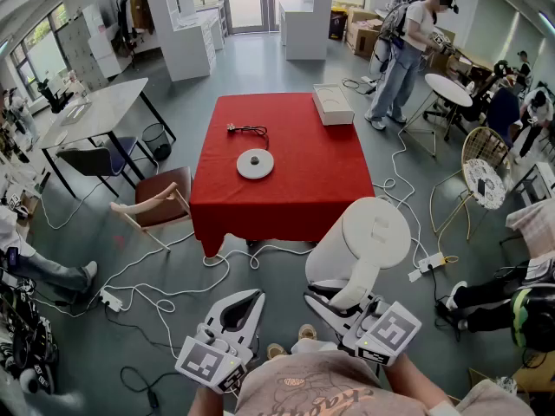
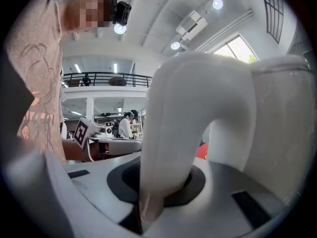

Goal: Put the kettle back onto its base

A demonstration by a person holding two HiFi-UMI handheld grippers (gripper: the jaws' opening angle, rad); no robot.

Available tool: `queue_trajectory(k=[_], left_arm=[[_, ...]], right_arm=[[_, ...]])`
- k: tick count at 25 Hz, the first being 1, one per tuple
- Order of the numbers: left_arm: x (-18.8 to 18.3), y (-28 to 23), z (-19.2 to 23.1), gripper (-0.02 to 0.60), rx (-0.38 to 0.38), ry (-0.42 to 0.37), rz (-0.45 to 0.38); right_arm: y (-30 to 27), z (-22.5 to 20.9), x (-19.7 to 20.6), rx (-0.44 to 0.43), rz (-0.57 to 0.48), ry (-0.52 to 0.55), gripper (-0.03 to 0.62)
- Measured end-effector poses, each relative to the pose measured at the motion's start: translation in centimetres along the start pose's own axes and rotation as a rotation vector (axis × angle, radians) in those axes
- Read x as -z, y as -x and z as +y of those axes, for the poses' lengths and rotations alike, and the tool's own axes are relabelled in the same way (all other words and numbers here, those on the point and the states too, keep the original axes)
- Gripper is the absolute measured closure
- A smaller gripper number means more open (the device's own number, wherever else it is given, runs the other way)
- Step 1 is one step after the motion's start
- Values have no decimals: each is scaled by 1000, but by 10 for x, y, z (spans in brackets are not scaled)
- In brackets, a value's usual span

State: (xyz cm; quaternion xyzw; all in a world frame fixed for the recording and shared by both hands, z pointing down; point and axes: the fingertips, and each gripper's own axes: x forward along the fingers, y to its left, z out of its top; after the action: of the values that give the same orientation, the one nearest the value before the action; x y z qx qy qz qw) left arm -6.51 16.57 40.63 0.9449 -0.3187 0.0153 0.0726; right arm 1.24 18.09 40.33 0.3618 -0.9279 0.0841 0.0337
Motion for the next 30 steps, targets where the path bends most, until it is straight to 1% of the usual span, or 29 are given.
queue_trajectory(k=[7,12,16,19,21,24,26,30], left_arm=[[3,-14,5,584,0,-5,6],[0,-28,9,584,-21,-3,4],[-1,-42,12,584,-52,-12,7],[-3,-49,14,584,-68,-17,-14],[-6,-53,18,584,-86,-22,-9],[-4,-59,24,584,-85,-6,3],[-4,-62,31,584,-87,-19,-16],[-6,-77,47,584,-86,-27,-4]], right_arm=[[0,-16,-9,-28,-54,-61,530],[1,-31,-13,-38,-55,-58,530],[4,-46,-13,-49,-58,-57,530],[6,-57,-12,-64,-54,-54,530],[4,-66,-13,-68,-50,-54,529],[-4,-76,-12,-64,-46,-53,528],[-9,-82,-12,-63,-54,-54,528],[-22,-99,-18,-58,-72,-51,528]])
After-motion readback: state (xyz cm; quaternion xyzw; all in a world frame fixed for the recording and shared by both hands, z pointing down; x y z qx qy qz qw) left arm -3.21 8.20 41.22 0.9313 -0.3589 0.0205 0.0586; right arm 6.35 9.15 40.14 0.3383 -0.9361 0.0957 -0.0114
